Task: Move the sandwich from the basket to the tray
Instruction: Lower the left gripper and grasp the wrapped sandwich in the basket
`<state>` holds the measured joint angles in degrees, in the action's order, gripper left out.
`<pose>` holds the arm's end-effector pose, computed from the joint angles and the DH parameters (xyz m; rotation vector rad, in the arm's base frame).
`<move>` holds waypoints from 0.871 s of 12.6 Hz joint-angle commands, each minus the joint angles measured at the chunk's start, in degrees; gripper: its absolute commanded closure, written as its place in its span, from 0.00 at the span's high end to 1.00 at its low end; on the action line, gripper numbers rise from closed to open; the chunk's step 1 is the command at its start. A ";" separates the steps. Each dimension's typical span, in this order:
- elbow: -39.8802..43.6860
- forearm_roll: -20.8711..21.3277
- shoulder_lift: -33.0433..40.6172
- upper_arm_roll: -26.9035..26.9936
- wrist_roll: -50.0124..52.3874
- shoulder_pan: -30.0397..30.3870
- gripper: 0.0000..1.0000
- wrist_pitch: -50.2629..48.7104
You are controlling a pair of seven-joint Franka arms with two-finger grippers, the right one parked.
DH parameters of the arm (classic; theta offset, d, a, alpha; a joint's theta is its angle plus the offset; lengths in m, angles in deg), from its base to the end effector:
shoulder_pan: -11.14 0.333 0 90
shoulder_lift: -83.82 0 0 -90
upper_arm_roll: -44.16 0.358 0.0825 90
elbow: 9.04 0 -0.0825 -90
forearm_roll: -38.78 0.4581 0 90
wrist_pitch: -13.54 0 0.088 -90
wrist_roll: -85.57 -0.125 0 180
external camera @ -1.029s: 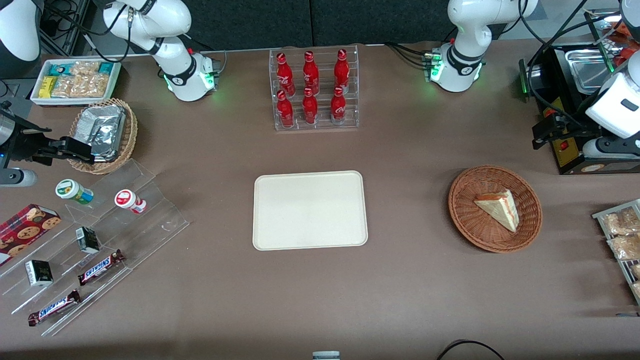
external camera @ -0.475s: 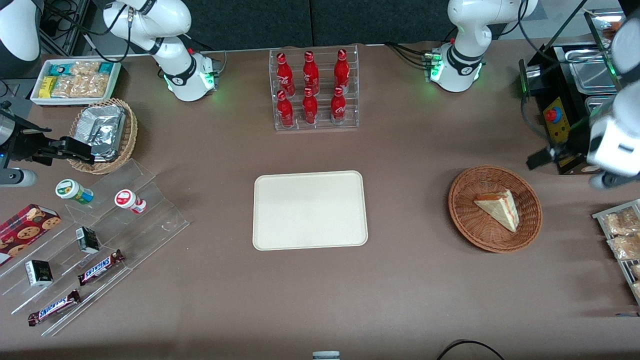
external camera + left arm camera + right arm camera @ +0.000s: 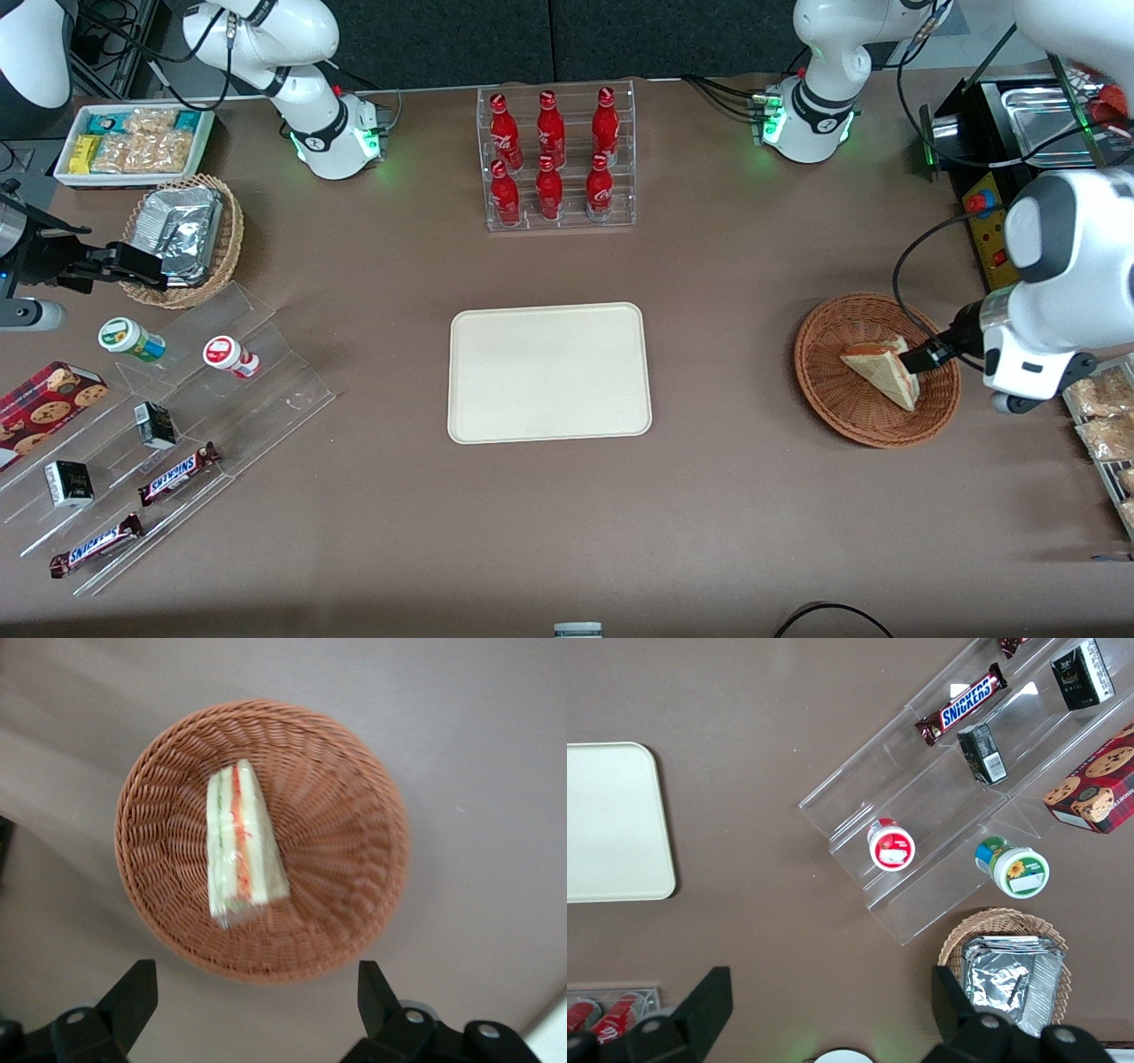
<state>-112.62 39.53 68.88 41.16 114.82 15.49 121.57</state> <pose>0.6774 0.0189 0.3727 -2.9794 -0.8076 0.2750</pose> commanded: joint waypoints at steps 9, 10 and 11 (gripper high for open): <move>-12.96 0.56 -5.18 1.84 1.16 0.39 1.00 18.60; -12.96 0.56 -6.41 2.11 1.16 0.39 1.00 19.75; -12.96 0.56 -7.20 2.11 1.16 0.39 1.00 20.98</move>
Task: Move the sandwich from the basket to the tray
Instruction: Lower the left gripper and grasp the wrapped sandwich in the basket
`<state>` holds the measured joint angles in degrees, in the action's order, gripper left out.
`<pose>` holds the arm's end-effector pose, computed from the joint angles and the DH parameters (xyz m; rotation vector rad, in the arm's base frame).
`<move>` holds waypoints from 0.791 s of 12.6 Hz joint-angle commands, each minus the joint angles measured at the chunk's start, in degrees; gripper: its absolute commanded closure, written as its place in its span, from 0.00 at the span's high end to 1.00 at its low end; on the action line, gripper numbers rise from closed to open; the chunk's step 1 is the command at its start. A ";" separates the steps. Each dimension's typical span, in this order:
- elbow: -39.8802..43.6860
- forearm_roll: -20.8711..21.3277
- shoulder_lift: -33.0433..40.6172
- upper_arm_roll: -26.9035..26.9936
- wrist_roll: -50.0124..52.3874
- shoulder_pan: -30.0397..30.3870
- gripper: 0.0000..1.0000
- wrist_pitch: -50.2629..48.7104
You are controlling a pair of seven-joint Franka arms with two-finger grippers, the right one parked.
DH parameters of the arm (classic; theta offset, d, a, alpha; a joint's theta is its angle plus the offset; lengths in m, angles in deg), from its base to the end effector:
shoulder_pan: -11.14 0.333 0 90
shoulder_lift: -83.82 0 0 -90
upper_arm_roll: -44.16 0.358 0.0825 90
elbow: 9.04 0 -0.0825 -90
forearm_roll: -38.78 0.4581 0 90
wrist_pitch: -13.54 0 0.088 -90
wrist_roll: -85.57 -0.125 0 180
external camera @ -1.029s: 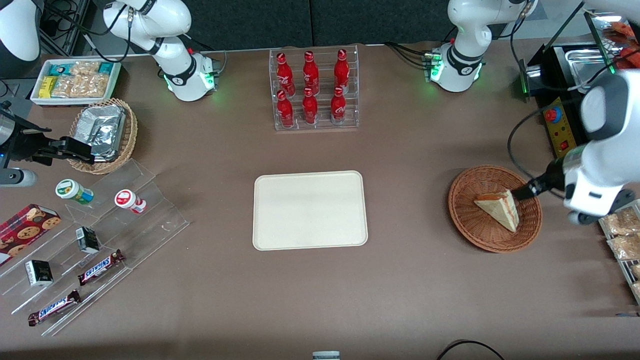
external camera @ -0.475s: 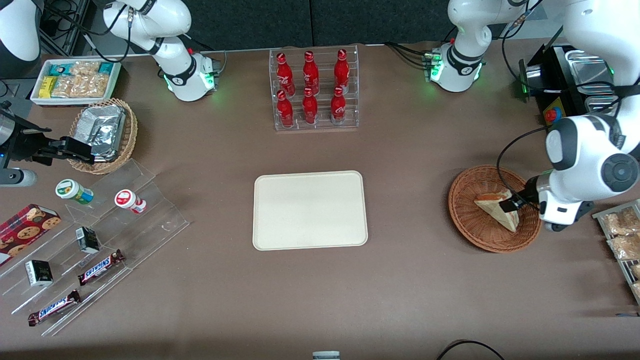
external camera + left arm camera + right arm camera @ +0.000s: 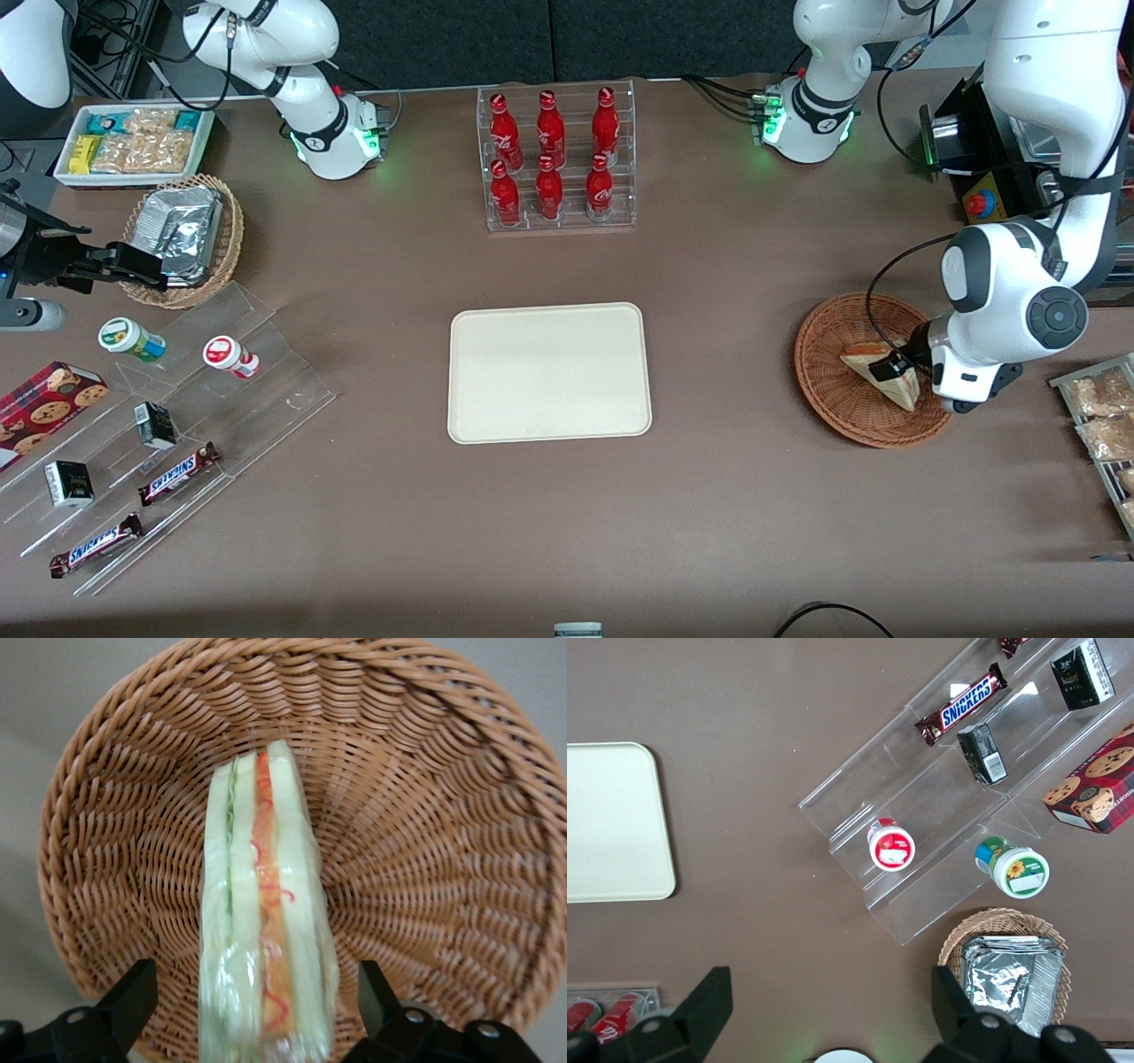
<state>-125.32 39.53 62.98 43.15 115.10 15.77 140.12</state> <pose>0.6390 0.0411 0.2197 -2.9602 -0.8679 0.2760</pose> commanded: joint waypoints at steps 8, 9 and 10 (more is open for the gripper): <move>2.18 0.48 0.53 0.13 0.53 0.11 0.04 -0.69; 4.80 0.21 1.41 0.13 0.35 0.03 0.04 -5.07; 7.79 -0.14 1.76 -0.05 0.35 -0.15 0.04 -9.38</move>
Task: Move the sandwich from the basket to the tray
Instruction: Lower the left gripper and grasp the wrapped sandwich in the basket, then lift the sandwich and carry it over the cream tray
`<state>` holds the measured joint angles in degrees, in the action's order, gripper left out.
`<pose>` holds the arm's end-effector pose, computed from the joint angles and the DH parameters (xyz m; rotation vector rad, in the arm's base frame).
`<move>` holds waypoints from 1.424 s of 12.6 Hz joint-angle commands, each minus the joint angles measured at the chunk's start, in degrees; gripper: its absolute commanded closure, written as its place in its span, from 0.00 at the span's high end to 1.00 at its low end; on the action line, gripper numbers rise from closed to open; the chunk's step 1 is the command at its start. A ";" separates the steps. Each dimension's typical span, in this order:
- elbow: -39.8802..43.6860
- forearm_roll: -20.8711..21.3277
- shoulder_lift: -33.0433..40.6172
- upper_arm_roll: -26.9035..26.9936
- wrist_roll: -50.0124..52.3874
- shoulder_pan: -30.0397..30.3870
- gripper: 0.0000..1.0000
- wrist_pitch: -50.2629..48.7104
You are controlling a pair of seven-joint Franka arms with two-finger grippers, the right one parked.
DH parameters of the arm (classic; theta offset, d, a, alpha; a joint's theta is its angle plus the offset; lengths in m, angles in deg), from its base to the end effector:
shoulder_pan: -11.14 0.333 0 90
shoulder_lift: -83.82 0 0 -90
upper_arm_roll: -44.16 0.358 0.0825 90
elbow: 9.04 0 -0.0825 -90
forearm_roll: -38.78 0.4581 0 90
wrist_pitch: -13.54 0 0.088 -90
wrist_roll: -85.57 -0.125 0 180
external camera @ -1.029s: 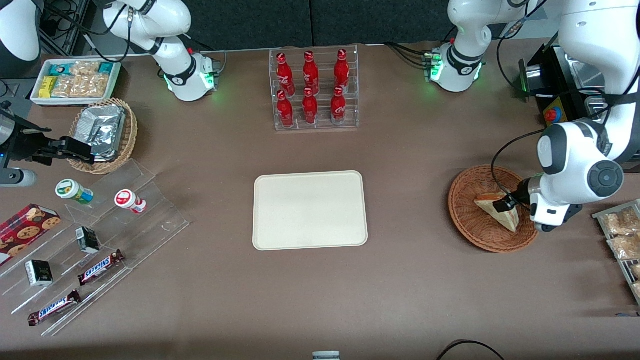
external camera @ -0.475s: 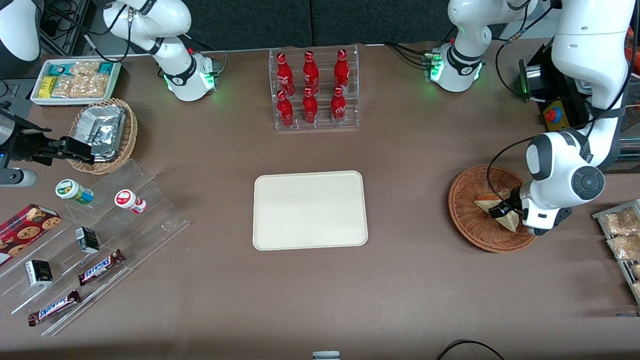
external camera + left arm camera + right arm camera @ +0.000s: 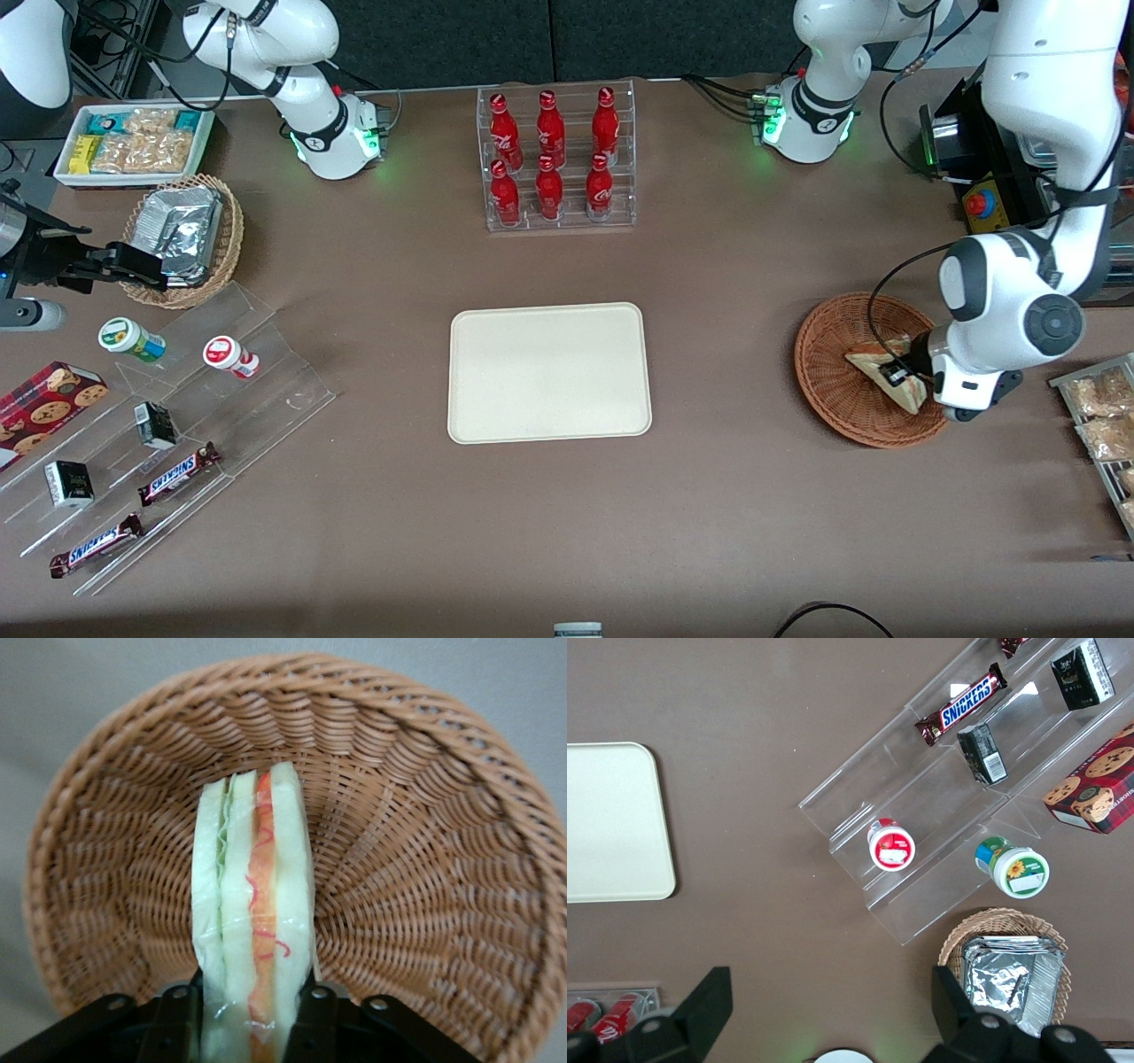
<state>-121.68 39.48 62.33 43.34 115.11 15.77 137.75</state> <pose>0.6578 0.0446 0.2379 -2.9614 -0.8755 0.2598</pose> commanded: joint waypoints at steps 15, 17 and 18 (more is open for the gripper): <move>28.78 -0.62 -1.61 -29.24 16.95 -10.41 0.06 -29.99; 30.36 2.70 -4.77 -29.24 16.43 -14.98 0.06 -29.03; 31.41 4.81 -6.70 -29.24 15.12 -17.27 0.06 -27.89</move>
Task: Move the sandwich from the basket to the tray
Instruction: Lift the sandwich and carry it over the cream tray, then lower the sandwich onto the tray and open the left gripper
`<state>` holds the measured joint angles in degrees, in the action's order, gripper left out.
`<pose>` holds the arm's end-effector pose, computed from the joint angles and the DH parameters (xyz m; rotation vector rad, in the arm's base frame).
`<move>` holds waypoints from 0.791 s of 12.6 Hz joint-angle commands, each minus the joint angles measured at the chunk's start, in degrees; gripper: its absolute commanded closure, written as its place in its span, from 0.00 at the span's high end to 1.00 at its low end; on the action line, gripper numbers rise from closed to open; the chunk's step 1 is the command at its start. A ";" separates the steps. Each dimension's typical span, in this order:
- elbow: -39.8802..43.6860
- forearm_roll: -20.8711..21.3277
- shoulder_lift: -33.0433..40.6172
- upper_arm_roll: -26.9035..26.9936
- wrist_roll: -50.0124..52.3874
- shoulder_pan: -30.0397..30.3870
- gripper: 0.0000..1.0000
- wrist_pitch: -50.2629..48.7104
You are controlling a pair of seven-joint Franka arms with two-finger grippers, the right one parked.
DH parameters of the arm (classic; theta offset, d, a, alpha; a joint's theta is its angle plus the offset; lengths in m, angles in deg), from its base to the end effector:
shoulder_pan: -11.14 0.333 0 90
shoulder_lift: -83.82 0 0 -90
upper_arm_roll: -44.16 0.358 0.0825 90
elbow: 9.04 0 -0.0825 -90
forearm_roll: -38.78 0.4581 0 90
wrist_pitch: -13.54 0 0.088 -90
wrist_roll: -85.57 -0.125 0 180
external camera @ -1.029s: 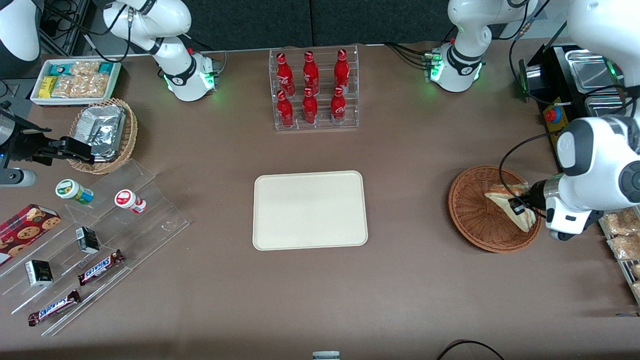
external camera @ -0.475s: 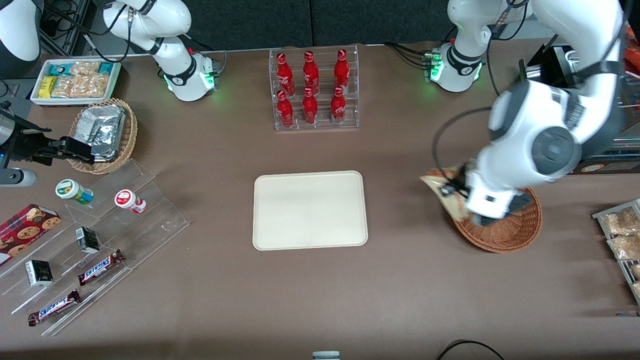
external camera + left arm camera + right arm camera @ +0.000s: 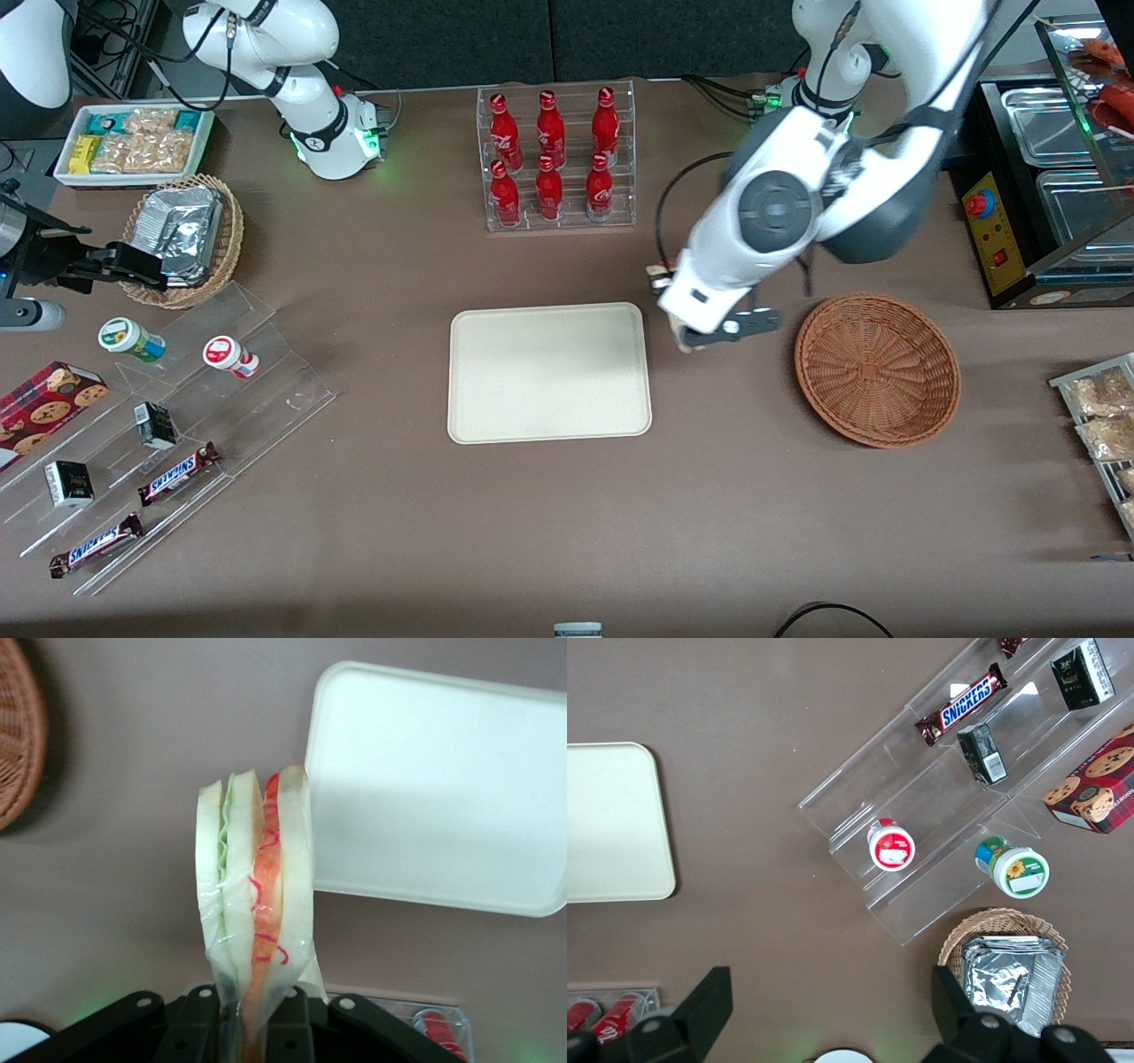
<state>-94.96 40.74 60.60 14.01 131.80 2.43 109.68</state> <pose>0.6005 -0.4149 0.4492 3.1039 0.2179 -0.3766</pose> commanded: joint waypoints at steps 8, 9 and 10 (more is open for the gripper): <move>13.50 12.62 -22.03 0.61 -0.54 -13.87 0.07 18.53; 13.41 13.41 -23.88 0.61 0.08 -13.87 0.07 21.95; 13.50 14.72 -25.63 0.61 0.43 -14.48 0.07 23.73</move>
<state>-84.68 53.13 38.88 14.35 131.06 -10.55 131.16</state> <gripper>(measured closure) 0.850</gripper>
